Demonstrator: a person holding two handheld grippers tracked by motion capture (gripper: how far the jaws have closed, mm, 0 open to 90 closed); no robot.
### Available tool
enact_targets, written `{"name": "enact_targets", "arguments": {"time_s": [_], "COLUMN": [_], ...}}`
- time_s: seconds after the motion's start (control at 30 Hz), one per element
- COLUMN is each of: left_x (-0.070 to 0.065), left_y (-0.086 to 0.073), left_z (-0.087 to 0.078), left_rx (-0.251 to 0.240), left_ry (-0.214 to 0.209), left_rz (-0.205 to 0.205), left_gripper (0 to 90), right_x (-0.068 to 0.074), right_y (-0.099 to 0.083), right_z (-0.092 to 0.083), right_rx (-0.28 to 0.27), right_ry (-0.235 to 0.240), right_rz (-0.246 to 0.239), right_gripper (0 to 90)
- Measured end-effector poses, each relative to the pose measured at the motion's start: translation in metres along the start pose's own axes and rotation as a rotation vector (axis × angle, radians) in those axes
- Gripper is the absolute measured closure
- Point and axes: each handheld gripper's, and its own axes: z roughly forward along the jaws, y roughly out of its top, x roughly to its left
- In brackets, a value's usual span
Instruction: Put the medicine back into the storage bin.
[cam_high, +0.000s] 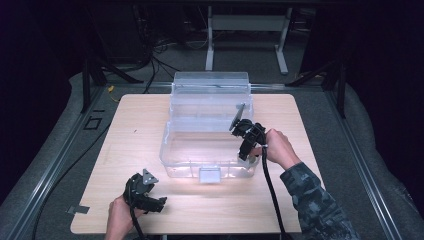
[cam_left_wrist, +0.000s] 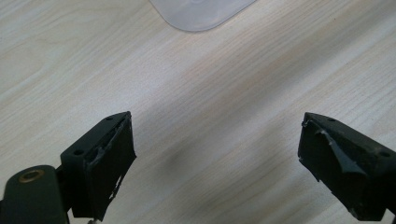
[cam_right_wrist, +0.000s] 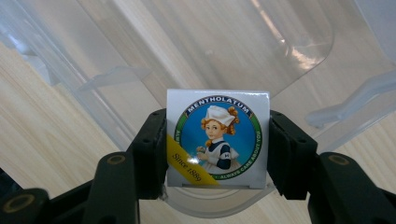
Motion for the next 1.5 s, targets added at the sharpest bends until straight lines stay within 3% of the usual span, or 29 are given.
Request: {"name": "enact_targets", "arguments": {"time_s": [0.17,0.23,0.37,0.47,1.03,1.17,1.5], "left_x": [-0.001,-0.001,-0.001,-0.001,0.000,0.000,-0.001], "left_y": [0.000,0.000,0.000,0.000,0.000,0.000,0.001], "left_z": [0.000,0.000,0.000,0.000,0.000,0.000,0.000], "left_rx": [0.001,0.000,0.001,-0.005,-0.002,-0.001,-0.001], "left_ry": [-0.002,0.000,0.000,0.000,-0.001,-0.001,-0.006], "left_rz": [0.003,0.002,0.003,-0.001,0.000,0.001,0.012], "left_gripper": [10.6,10.6,10.6,10.6,10.7,10.7,10.5], "right_x": [0.001,0.001,0.001,0.001,-0.001,-0.002,-0.002], "right_y": [0.000,-0.001,-0.001,-0.002,-0.001,0.000,-0.002], "right_z": [0.002,0.003,0.004,0.006,0.016,0.017,0.023], "right_rx": [-0.004,-0.012,-0.009,0.007,0.027,0.055,0.047], "right_ry": [0.004,0.028,0.028,0.003,0.024,0.025,0.024], "right_rz": [-0.006,-0.003,0.005,-0.007,0.000,-0.004,0.001], "right_gripper": [45.8,45.7,45.7,45.7,45.5,45.5,45.3]}}
